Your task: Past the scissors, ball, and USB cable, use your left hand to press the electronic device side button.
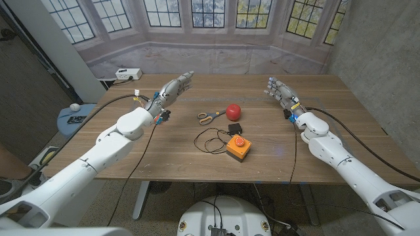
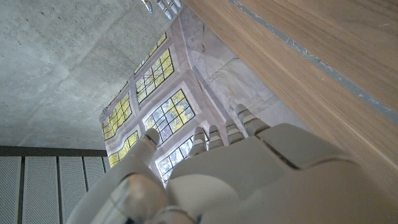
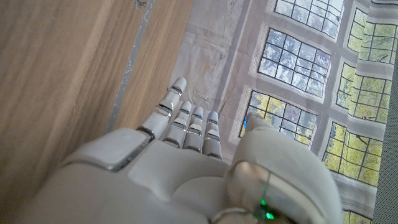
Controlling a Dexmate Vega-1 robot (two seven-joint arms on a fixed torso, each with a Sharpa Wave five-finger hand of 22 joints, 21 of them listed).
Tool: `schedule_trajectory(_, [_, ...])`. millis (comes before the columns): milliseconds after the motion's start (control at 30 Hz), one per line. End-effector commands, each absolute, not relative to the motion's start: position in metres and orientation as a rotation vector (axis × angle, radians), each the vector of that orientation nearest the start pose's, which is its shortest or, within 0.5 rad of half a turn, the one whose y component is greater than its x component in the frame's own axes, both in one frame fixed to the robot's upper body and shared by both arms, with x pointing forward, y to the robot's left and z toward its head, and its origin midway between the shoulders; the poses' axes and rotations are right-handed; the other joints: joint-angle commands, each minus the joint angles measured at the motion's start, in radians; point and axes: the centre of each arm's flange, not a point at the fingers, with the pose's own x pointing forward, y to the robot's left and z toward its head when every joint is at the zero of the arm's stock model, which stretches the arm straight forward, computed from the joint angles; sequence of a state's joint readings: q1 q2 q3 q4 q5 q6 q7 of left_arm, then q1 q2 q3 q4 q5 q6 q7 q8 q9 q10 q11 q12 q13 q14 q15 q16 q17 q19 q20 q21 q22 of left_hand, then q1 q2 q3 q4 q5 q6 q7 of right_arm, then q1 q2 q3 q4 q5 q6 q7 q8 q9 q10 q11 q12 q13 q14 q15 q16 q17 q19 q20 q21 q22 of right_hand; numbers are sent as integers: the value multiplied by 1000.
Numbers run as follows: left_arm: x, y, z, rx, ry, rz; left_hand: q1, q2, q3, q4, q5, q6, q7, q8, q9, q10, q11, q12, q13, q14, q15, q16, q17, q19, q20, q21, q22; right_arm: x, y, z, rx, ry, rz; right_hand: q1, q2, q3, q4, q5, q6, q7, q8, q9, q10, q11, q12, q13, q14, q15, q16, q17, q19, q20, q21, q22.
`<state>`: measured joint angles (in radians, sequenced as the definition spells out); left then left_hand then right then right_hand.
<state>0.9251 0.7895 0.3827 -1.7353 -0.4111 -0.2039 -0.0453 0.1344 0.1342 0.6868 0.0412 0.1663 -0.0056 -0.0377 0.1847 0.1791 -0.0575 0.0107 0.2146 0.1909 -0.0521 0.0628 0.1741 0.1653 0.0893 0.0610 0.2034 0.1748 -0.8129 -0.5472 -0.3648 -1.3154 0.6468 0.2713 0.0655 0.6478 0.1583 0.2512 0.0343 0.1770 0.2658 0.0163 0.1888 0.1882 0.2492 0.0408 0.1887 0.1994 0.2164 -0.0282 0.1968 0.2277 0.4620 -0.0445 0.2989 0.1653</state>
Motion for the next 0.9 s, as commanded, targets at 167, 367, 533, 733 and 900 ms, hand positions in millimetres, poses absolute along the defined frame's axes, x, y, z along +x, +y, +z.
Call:
schedule_trajectory(167, [545,235,51,705,-779,-442,6,3,2,-2,6,1,-6,1,2,9,-10,3,3,-5,17,3,7,-7,7,-6,1,648,-312,0,-12,-633,216,15,-1,2,-10,5,9,10,5,2,2,-2,5,1,-3,1,5,-1,14,-7,-6,2])
schedule_trajectory(367, [540,227,54,765,-800,-486,3,3,1,0,5,8,-9,4,3,23,-14,8,3,-5,17,4,8,-9,9,-7,1,648,-315,0,-11,-640,212,16,-1,3,-17,5,19,-11,9,1,3,-23,6,-1,-8,-11,6,-2,15,-7,-13,2])
schedule_trajectory(533, [531,220,57,844,-827,-516,2,3,0,1,5,19,-13,7,3,36,-19,12,3,-3,17,5,8,-10,9,-7,1,646,-318,1,-7,-644,208,16,0,3,-21,5,17,-21,7,1,1,-33,5,-1,-13,-16,6,-2,10,-12,-19,2])
schedule_trajectory(733, [521,216,55,882,-854,-536,-1,5,0,4,5,50,-17,17,3,67,-28,21,3,5,17,8,9,-8,10,-6,1,642,-323,0,-6,-647,195,14,1,3,-25,5,8,-16,4,1,-10,-26,1,-2,-19,-17,6,-3,12,-15,-23,2])
schedule_trajectory(900, [513,214,53,908,-868,-561,5,27,12,8,7,88,-20,24,2,100,-23,29,2,23,12,13,8,5,10,-2,1,639,-326,1,-11,-645,191,13,1,3,-28,4,2,-16,2,1,-17,-27,-1,-2,-27,-14,5,-3,7,-15,-29,2])
